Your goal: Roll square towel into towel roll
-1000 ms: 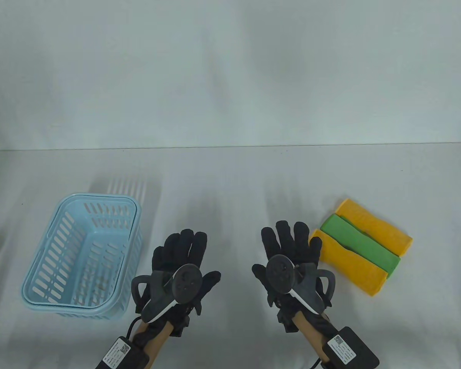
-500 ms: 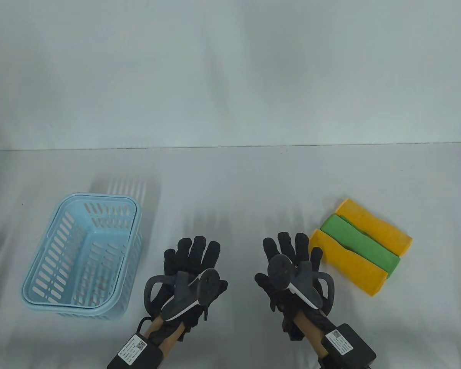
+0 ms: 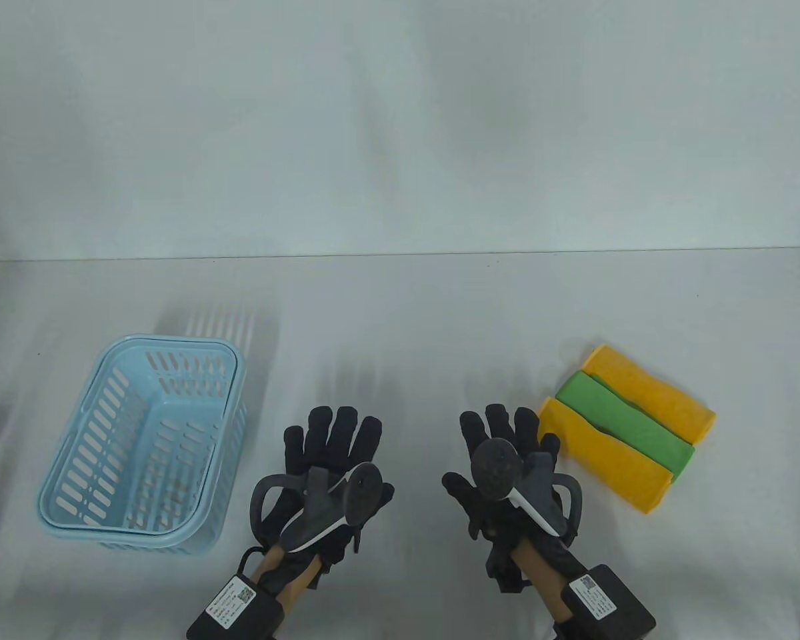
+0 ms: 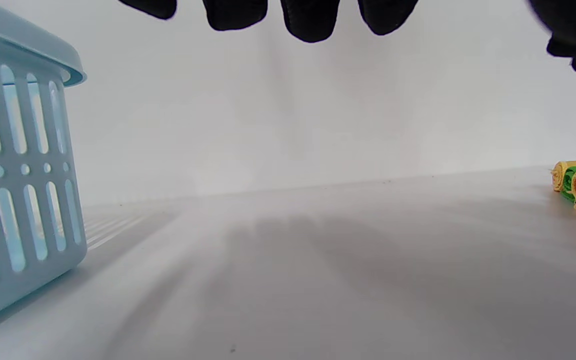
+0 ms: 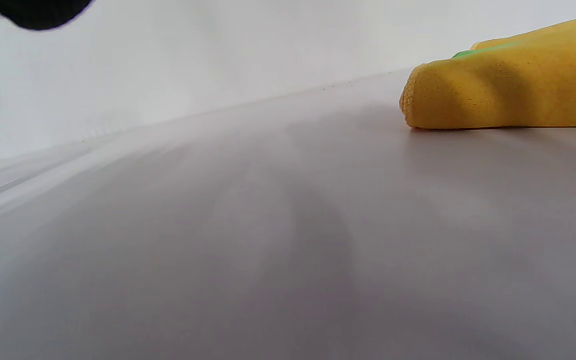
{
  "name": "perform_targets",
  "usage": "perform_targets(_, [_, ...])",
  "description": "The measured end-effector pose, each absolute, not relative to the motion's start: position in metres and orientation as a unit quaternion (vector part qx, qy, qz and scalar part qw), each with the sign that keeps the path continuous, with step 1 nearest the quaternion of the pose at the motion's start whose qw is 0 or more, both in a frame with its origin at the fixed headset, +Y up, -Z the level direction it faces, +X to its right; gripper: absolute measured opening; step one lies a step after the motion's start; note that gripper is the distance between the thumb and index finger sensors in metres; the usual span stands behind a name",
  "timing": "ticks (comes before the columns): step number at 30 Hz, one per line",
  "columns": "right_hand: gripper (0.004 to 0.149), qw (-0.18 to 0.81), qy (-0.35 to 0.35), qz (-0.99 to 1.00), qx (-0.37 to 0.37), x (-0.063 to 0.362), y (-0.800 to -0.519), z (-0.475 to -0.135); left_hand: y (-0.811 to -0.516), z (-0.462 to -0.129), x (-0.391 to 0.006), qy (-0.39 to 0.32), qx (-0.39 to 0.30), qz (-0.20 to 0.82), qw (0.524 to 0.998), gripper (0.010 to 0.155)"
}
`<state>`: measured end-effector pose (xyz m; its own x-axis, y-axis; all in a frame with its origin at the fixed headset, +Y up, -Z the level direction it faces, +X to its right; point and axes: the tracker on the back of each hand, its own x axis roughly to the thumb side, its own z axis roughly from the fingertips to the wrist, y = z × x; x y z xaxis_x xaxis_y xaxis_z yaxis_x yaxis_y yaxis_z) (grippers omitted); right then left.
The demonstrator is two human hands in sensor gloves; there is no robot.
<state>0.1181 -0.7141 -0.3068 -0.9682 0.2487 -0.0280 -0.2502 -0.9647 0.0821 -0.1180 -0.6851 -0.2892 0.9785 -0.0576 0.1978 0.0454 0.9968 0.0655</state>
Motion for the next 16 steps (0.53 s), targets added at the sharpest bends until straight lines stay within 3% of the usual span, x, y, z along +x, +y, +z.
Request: perform_targets(16, [0.084,0.148,0.054,0.987,-0.011,0.1207,-0.7125,-0.3057,-0.6789,-0.287,-0.1184,-0.109,0.042,-0.011,0.993,0.09])
